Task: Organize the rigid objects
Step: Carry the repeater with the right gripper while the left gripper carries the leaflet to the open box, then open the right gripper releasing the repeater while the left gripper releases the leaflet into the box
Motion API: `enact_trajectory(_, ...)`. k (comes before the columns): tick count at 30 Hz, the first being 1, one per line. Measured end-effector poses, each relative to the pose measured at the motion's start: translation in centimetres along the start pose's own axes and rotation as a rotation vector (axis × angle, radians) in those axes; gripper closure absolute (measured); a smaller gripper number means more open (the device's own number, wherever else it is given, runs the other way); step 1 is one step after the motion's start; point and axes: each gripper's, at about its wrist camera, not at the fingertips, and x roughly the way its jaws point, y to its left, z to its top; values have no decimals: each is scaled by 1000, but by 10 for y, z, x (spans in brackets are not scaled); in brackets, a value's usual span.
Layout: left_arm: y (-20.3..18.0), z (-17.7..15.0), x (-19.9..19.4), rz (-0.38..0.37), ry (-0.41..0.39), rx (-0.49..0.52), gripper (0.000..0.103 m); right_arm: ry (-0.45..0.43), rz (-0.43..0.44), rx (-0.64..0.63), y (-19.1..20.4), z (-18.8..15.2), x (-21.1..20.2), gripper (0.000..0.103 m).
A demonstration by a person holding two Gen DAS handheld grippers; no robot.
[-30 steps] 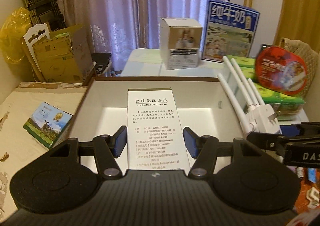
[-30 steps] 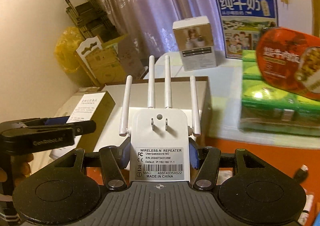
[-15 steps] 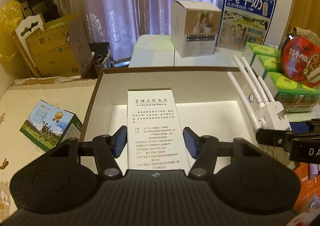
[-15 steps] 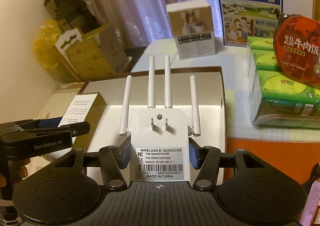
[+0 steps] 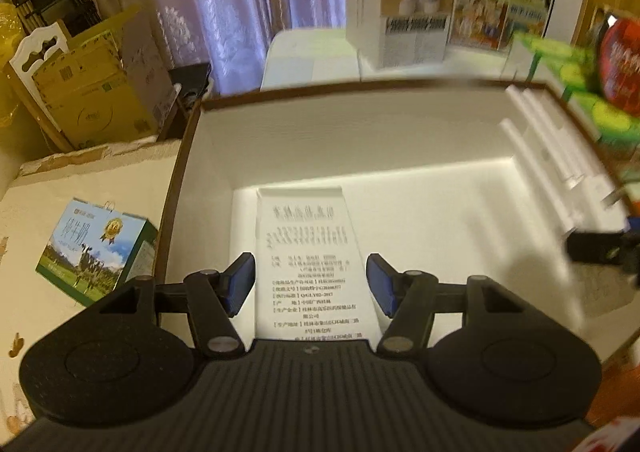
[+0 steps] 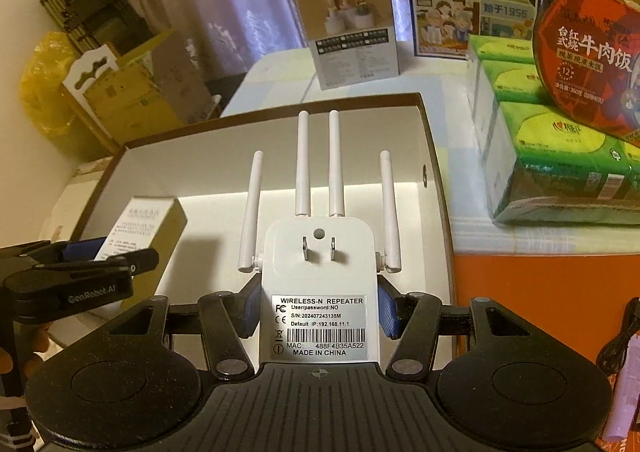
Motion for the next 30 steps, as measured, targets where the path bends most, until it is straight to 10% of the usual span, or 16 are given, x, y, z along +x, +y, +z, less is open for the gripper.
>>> enact_trajectory(12,11,-4,-3,-36,-1,-29,42,17,-86,-25,5,3,17,50)
enact_trajectory(15,11,-4,-6,-41,-4,-34,41,4,-121,-43,5,4,17,33)
enact_trajectory(30,2,-8,-32,-54,-23,-61,39,-5,-43,-50,1,-5,-5,28)
